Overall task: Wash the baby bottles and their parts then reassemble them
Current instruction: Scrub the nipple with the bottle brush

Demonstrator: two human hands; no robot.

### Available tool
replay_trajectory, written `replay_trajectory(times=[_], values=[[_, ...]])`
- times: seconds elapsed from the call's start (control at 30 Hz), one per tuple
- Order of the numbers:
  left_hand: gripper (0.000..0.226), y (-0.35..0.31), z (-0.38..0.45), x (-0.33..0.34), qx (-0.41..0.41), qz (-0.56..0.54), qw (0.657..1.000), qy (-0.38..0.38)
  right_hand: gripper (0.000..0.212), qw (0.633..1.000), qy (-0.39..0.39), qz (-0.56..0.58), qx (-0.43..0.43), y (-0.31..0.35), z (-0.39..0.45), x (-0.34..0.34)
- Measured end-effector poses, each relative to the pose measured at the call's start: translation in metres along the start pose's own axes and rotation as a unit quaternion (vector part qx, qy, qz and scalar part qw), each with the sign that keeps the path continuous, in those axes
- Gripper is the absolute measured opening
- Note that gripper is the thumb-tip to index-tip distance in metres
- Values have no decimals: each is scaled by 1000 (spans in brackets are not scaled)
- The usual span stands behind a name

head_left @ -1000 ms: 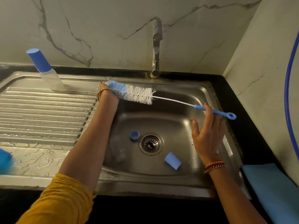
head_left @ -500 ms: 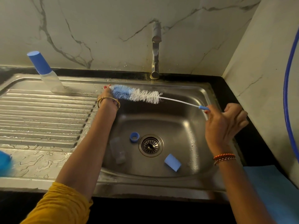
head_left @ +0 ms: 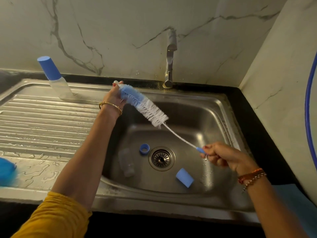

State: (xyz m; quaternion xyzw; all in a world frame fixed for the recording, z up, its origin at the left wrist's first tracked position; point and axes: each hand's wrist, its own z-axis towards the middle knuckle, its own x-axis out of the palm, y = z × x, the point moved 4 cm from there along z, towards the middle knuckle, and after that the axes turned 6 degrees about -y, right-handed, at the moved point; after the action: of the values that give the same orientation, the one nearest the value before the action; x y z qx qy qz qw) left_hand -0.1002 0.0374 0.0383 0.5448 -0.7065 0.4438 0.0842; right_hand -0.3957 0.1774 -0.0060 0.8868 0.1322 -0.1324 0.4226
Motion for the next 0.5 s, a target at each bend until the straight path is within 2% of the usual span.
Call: replay_trajectory(times=[0.03, 0.07, 0.13, 0.23, 0.3, 0.33, 0.37, 0.43, 0.47, 0.5], values=[[28, 3, 3, 8, -2, 35, 990, 138, 33, 996, 65, 37, 41, -6, -1, 7], [24, 7, 4, 17, -41, 74, 969, 232, 33, 991, 105, 53, 60, -10, -2, 12], [22, 5, 13, 19, -6, 110, 943, 313, 34, 988, 126, 68, 57, -14, 2, 19], [21, -5, 22, 14, 56, 164, 948, 267, 24, 995, 39, 79, -52, -8, 8, 16], [29, -10, 25, 16, 71, 182, 954, 229, 14, 984, -62, 27, -163, -1, 5, 8], [32, -12, 22, 18, 72, 185, 958, 207, 13, 964, -141, -39, -221, 3, 3, 3], [33, -14, 22, 18, 76, 203, 959, 181, 13, 926, -234, -114, -273, 6, 0, -2], [32, -17, 22, 21, 91, 244, 955, 142, 16, 822, -397, -206, -354, 13, -10, -6], [30, -19, 20, 22, 102, 255, 953, 127, 18, 771, -442, -237, -393, 17, -15, -5], [27, -21, 20, 24, 117, 266, 951, 108, 22, 739, -461, -258, -418, 19, -18, -2]])
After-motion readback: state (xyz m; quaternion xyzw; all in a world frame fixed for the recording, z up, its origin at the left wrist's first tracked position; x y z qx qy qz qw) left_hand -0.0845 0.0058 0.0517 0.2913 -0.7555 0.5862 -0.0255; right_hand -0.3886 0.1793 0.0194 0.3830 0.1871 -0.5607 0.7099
